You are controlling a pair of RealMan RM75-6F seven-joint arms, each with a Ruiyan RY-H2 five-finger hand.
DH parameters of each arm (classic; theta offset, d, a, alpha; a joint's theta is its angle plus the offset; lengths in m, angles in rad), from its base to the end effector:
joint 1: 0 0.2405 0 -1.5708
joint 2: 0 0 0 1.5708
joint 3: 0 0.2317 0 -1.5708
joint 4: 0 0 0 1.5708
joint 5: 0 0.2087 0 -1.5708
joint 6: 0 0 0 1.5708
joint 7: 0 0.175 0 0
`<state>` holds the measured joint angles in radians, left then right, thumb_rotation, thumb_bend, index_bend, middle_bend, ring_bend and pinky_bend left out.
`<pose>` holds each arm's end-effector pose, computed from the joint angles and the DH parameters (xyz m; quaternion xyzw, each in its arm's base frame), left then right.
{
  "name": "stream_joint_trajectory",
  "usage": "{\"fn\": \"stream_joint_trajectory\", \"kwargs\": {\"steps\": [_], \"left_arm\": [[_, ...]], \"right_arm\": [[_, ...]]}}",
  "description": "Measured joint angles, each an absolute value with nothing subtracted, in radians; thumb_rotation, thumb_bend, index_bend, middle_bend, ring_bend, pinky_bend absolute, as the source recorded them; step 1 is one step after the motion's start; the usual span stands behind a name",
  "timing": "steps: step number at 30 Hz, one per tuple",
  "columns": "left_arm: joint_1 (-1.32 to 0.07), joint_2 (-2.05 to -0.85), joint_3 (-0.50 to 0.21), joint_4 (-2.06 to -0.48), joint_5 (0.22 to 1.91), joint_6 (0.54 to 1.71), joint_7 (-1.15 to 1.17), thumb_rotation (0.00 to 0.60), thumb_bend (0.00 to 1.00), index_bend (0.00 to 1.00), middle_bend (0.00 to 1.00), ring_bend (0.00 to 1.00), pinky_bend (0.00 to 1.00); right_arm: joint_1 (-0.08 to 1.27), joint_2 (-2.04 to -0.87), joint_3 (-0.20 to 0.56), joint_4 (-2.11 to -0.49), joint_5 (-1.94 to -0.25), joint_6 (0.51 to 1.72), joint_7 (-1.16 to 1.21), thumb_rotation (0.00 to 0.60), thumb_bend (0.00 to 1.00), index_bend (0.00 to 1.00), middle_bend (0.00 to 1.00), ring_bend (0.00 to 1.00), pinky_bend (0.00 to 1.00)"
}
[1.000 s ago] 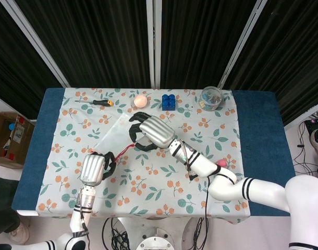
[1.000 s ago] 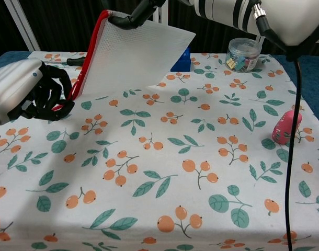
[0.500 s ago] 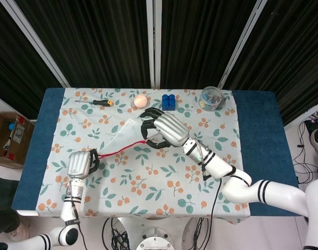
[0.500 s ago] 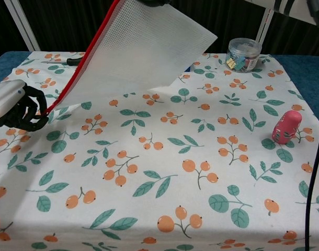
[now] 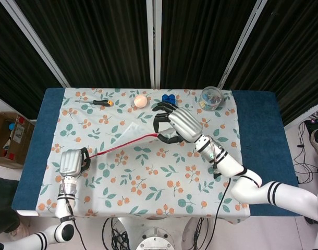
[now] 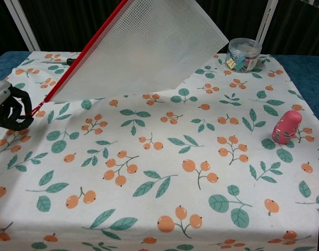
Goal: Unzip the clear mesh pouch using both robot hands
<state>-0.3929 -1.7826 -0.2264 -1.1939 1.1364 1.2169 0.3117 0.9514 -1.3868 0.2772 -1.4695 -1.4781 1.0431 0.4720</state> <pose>-0.2458 0.3136 -0.0242 -0.5801 -0.4543 -0.3511 0.5778 0.0004 -0.3874 0.0535 0.6813 -0.3757 0.6016 0.1810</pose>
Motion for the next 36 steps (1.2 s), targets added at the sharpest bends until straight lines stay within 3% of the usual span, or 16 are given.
{"fn": "stream_joint_trajectory", "kwargs": {"steps": [4,5,9,11,15,17,20,22,24,29,32,36], "left_arm": [[-0.392,-1.771,-0.232,-1.205,1.122,1.216,0.323,0.600,0.38,0.71,0.76,0.71,0.63],[-0.392,-1.765,-0.232,-1.210,1.118,1.213,0.327,0.600,0.38,0.66,0.74,0.69,0.62],[-0.392,-1.731,-0.231,-1.258,1.098,1.194,0.353,0.600,0.23,0.24,0.48,0.45,0.57],[-0.392,-1.706,-0.233,-1.303,1.085,1.190,0.376,0.600,0.19,0.17,0.37,0.35,0.55],[-0.387,-1.653,-0.235,-1.388,1.080,1.218,0.427,0.600,0.12,0.14,0.23,0.23,0.48],[-0.382,-1.621,-0.235,-1.436,1.076,1.232,0.452,0.600,0.10,0.13,0.21,0.21,0.42],[-0.374,-1.564,-0.234,-1.515,1.067,1.246,0.481,0.600,0.09,0.13,0.21,0.20,0.36],[-0.367,-1.523,-0.234,-1.562,1.064,1.258,0.493,0.600,0.08,0.13,0.21,0.20,0.34],[-0.355,-1.476,-0.235,-1.598,1.068,1.281,0.493,0.600,0.08,0.13,0.21,0.20,0.32],[-0.321,-1.396,-0.235,-1.613,1.102,1.320,0.419,0.600,0.07,0.15,0.22,0.20,0.30],[-0.296,-1.360,-0.230,-1.601,1.125,1.337,0.344,0.600,0.06,0.17,0.23,0.20,0.28],[-0.263,-1.315,-0.214,-1.565,1.157,1.345,0.236,0.600,0.06,0.19,0.23,0.20,0.25]], "right_arm": [[0.939,-1.389,0.265,-1.456,-1.481,1.048,0.487,0.600,0.52,0.98,0.52,0.22,0.16],[0.936,-1.391,0.260,-1.453,-1.482,1.050,0.493,0.600,0.52,0.98,0.52,0.22,0.16],[0.925,-1.406,0.230,-1.444,-1.512,1.060,0.505,0.600,0.51,0.94,0.50,0.22,0.16],[0.920,-1.417,0.199,-1.441,-1.542,1.062,0.504,0.600,0.50,0.90,0.49,0.22,0.16],[0.915,-1.427,0.147,-1.445,-1.581,1.052,0.495,0.600,0.48,0.73,0.41,0.18,0.15],[0.914,-1.424,0.118,-1.453,-1.595,1.027,0.483,0.600,0.43,0.55,0.34,0.12,0.10],[0.917,-1.406,0.082,-1.474,-1.598,0.962,0.453,0.600,0.26,0.18,0.18,0.02,0.02],[0.921,-1.380,0.059,-1.497,-1.589,0.901,0.419,0.600,0.18,0.03,0.09,0.00,0.00],[0.924,-1.347,0.042,-1.526,-1.570,0.842,0.387,0.600,0.15,0.00,0.03,0.00,0.00],[0.913,-1.225,0.011,-1.604,-1.459,0.741,0.312,0.600,0.15,0.00,0.02,0.00,0.00],[0.873,-1.185,0.008,-1.620,-1.414,0.771,0.300,0.600,0.17,0.00,0.11,0.00,0.00],[0.790,-1.166,0.012,-1.618,-1.392,0.902,0.286,0.600,0.22,0.08,0.20,0.02,0.07]]}}
